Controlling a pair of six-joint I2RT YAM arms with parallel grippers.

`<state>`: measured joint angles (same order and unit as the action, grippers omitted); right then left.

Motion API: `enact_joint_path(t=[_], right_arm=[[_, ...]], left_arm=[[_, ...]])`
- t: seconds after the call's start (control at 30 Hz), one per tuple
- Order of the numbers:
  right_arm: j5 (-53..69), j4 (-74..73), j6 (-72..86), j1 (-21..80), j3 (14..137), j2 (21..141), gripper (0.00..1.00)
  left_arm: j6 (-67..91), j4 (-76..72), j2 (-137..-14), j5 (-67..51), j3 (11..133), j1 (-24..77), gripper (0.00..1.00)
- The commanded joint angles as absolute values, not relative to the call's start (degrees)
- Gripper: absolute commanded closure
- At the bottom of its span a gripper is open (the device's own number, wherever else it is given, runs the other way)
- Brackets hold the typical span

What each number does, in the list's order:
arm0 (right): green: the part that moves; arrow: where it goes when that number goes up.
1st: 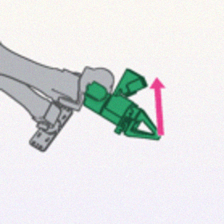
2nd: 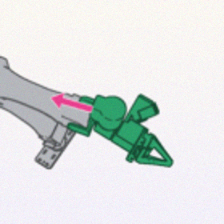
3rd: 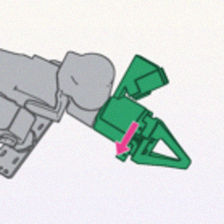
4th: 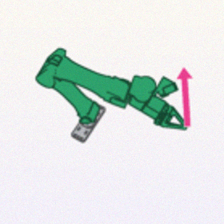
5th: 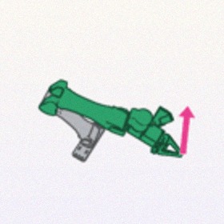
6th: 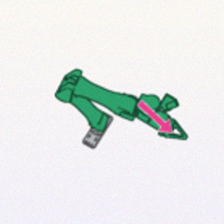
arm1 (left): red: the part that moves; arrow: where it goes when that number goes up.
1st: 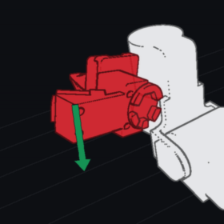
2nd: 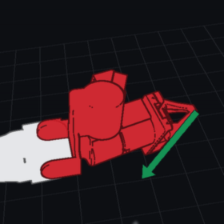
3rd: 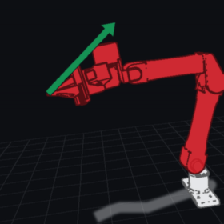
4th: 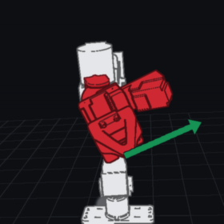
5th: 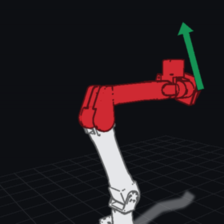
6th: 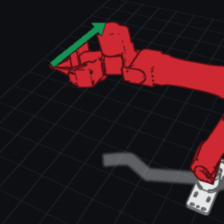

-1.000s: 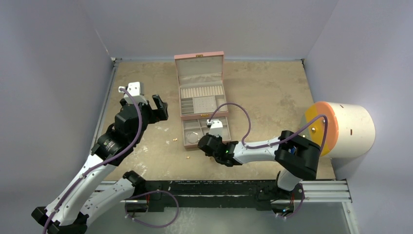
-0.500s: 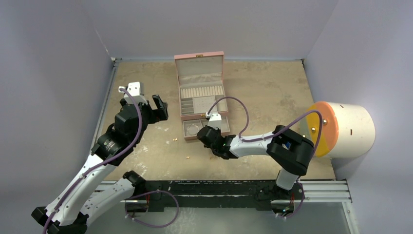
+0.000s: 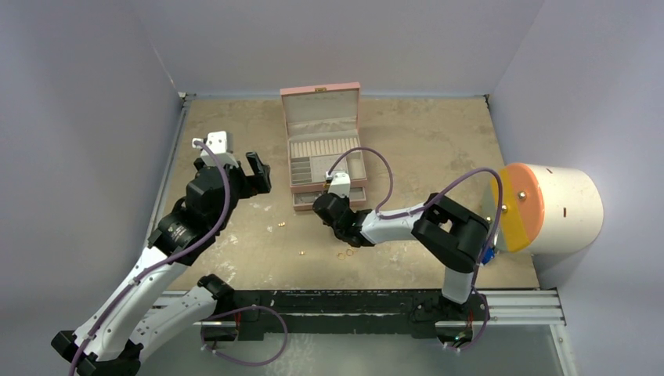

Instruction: Organize the mixed jewelry

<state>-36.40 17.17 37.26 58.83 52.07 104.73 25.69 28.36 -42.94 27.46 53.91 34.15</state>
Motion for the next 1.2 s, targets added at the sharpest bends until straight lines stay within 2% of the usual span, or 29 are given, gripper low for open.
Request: enact_joint_path(t=[0.0,0.5,1.17], right_arm=[[-39.7,24.6,35.0,58.2,54.7,105.3,0.8],[-41.4,36.2,26.8,57.1,56.1,108.6,0.77],[-40.5,43.0,24.9,55.7,55.5,110.4,0.76]], left_arm=[[24.3,26.8,-43.1,28.0,54.7,34.2,0.12],[24.1,26.8,-43.4,28.4,54.7,34.3,0.12],[24.1,26.9,-43.7,28.6,54.7,34.3,0.12]])
